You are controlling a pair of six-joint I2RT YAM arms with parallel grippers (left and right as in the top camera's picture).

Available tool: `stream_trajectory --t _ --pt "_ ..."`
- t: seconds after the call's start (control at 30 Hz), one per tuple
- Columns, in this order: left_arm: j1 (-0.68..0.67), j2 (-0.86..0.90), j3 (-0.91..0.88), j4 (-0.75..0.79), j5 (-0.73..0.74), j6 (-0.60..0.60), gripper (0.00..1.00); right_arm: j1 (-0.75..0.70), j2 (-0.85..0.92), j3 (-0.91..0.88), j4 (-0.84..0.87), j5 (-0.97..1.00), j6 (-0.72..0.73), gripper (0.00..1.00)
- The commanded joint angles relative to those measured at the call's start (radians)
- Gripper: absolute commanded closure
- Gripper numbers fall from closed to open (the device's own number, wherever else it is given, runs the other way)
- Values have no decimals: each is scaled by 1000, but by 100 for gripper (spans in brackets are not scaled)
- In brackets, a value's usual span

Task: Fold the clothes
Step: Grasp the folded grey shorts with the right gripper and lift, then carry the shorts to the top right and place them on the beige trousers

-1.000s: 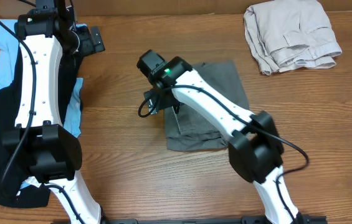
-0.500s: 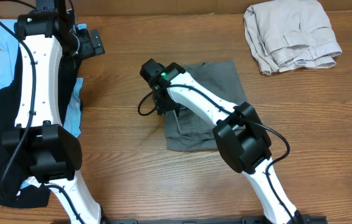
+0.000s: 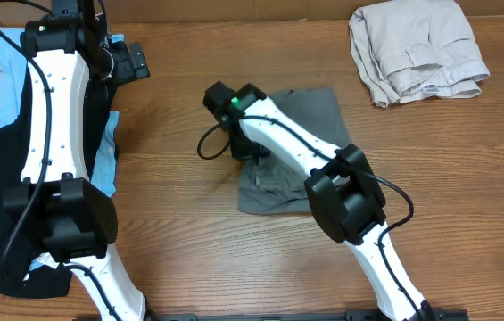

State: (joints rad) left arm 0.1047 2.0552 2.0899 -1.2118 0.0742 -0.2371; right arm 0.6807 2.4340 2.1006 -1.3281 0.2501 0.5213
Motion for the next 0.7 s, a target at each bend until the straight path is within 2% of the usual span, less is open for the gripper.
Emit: stream_trajectory --t 0.0,0.33,0.5,0.67 --pt "-5 -15 18 0 -8 -10 0 -60 -27 127 -69 -4 5 96" --pt "-5 -15 18 8 -7 -10 0 -260 -133 628 -366 -5 -85 96" --pt "-5 -15 18 12 -7 -10 0 -388 -180 731 -365 -45 -101 96" --pt "-5 -15 18 13 -7 -10 0 -528 -224 760 -365 -45 -39 96"
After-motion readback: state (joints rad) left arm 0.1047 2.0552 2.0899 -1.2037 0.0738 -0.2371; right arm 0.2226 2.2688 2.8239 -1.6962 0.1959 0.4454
